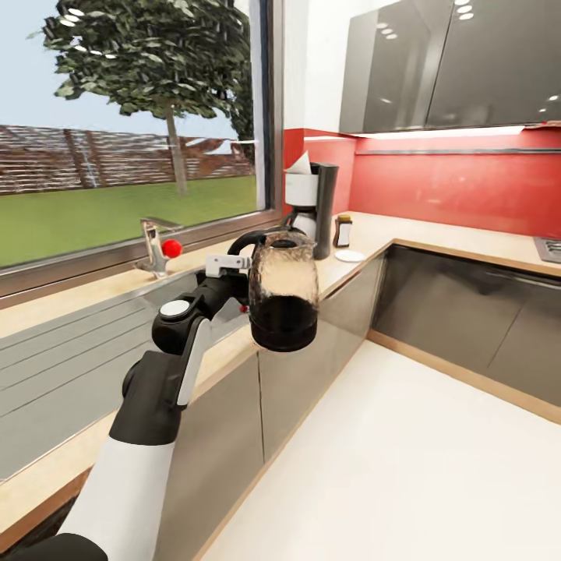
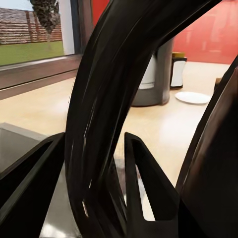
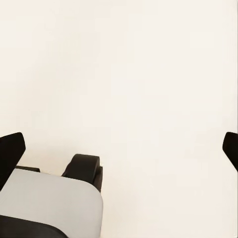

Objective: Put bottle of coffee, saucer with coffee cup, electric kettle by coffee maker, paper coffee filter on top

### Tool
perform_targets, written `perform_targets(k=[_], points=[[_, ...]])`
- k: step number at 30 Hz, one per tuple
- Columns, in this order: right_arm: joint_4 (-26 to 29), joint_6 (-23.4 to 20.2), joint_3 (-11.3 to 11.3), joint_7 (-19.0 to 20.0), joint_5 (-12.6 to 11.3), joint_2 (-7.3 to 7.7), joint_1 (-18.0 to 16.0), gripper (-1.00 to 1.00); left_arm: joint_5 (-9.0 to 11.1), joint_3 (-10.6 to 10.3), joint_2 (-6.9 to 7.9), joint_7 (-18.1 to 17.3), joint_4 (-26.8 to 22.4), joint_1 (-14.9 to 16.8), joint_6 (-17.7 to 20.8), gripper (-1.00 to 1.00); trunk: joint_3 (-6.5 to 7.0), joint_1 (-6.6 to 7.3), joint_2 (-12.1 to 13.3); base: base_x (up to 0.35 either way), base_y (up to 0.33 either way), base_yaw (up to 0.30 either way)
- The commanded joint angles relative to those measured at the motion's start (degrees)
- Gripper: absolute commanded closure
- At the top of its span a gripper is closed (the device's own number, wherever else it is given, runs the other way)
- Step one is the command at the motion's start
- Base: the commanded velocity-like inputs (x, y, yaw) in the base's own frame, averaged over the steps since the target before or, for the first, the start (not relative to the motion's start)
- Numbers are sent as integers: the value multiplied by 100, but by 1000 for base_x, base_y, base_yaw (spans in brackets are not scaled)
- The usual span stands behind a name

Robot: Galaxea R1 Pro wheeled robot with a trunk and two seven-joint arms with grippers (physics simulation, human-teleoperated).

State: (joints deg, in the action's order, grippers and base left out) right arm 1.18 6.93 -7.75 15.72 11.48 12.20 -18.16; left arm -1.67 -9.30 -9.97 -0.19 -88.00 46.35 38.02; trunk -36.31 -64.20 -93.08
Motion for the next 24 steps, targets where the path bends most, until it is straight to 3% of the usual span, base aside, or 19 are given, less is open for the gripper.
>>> perform_targets(k=[1, 24], points=[[-4, 19, -50, 19, 57, 2, -3, -100, -18, -1, -2, -1, -7, 6, 30, 100, -6, -2, -3, 210, -241, 0], [-4, 19, -46, 19, 57, 2, -3, -100, -18, -20, -2, 1, -7, 6, 30, 100, -6, -2, -3, 209, -242, 0]])
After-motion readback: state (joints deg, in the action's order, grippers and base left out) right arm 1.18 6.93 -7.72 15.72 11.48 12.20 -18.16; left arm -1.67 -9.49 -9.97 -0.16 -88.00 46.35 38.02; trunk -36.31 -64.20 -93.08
